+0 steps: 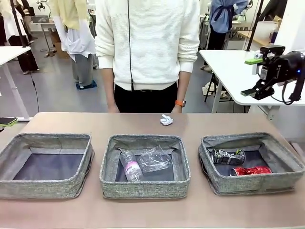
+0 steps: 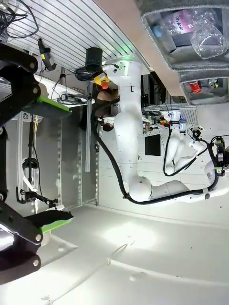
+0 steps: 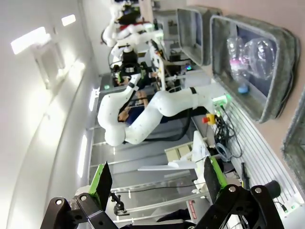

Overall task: Sort the waste into the appropriate baskets.
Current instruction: Pick up the waste item pointed out by the person.

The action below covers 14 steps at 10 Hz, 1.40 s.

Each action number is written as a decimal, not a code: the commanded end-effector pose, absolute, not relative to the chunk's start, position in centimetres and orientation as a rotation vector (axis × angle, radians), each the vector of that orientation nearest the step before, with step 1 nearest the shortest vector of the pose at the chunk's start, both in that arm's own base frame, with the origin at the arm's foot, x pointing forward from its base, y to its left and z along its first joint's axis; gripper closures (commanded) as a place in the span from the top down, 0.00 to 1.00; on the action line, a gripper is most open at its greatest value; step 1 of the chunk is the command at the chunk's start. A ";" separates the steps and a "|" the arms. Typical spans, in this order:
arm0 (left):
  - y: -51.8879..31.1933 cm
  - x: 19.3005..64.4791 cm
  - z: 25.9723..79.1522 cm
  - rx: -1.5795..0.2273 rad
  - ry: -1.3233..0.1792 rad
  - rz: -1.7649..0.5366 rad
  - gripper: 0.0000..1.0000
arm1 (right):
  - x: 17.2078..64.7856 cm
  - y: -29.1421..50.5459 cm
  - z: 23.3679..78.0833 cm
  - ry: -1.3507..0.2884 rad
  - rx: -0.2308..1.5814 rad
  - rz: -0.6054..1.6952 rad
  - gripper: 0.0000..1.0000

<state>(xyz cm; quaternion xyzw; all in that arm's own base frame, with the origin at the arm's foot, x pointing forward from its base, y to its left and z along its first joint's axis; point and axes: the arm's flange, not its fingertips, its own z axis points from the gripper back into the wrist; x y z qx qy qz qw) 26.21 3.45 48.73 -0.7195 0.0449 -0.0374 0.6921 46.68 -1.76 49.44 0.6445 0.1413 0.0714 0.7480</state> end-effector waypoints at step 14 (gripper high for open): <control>3.5 26.2 49.1 -1.625 0.083 -0.106 1.00 | 46.7 -1.8 49.9 0.315 1.392 0.171 1.00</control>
